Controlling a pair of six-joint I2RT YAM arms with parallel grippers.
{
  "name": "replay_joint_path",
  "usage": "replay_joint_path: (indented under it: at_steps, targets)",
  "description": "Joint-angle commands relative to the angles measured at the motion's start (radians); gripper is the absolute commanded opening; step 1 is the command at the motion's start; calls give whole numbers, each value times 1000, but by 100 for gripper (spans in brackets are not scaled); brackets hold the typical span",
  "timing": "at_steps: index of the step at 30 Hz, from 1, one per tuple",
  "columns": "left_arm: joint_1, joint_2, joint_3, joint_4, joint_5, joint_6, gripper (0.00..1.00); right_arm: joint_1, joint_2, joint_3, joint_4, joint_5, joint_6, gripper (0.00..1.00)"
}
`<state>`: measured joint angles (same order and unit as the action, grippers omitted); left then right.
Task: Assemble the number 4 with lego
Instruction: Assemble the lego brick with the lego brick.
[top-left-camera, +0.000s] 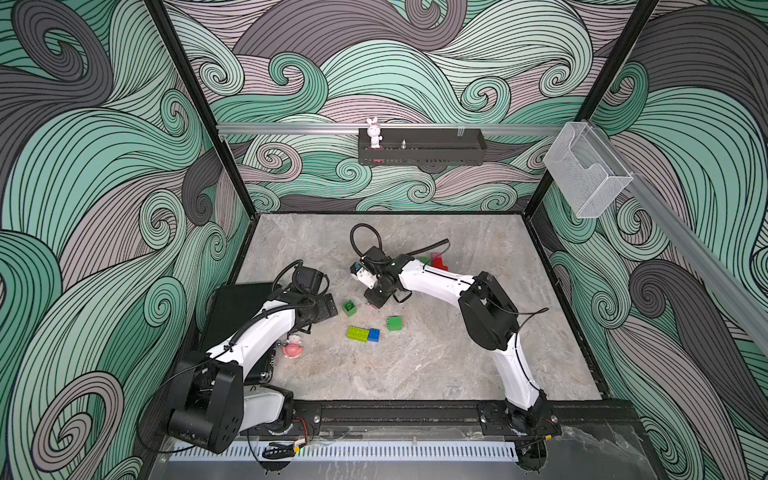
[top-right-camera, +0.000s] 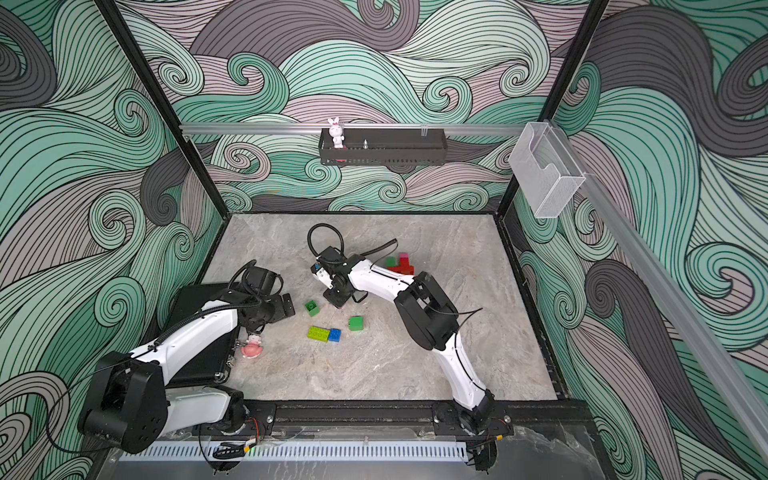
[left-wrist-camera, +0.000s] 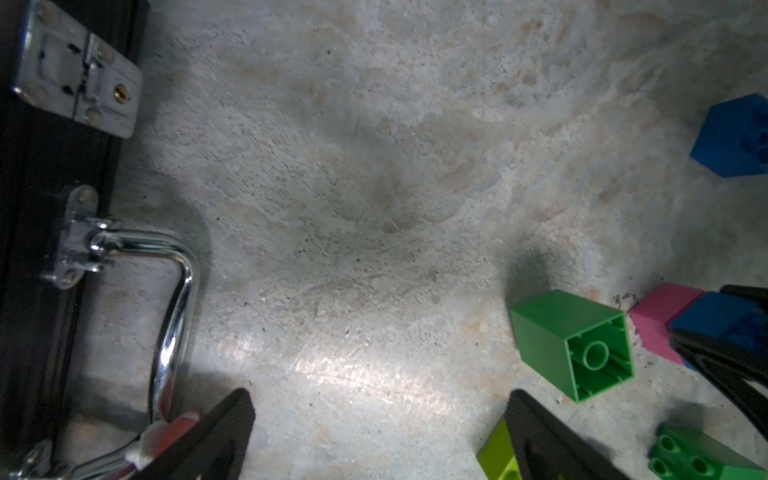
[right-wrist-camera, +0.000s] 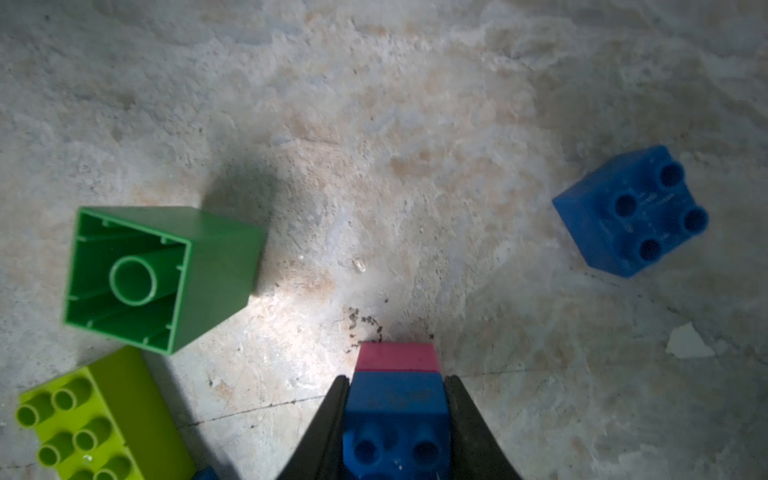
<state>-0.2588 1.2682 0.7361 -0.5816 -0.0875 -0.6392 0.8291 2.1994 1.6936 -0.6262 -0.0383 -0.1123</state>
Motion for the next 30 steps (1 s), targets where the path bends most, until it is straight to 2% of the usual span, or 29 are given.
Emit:
replay_joint_path:
  at_steps: [1, 4, 9, 14, 18, 25, 30]
  targets:
    - [9, 13, 6, 1, 26, 4, 99, -5, 87, -109, -126, 145, 122, 20]
    - [9, 23, 7, 9, 52, -3, 99, -21, 1, -159, -104, 195, 215, 19]
    - [8, 23, 1, 32, 88, -18, 99, -83, -217, -350, -6, 280, 427, 20]
    - [-1, 33, 10, 63, 134, -17, 99, -141, -350, -539, 72, 336, 537, 23]
    - [-2, 41, 25, 64, 120, -17, 98, -151, -365, -565, 63, 304, 567, 27]
    - [-1, 41, 55, 42, 85, -15, 99, -151, -375, -524, 62, 245, 578, 39]
    - [-1, 37, 50, 41, 86, -16, 99, -152, -389, -514, 62, 206, 601, 43]
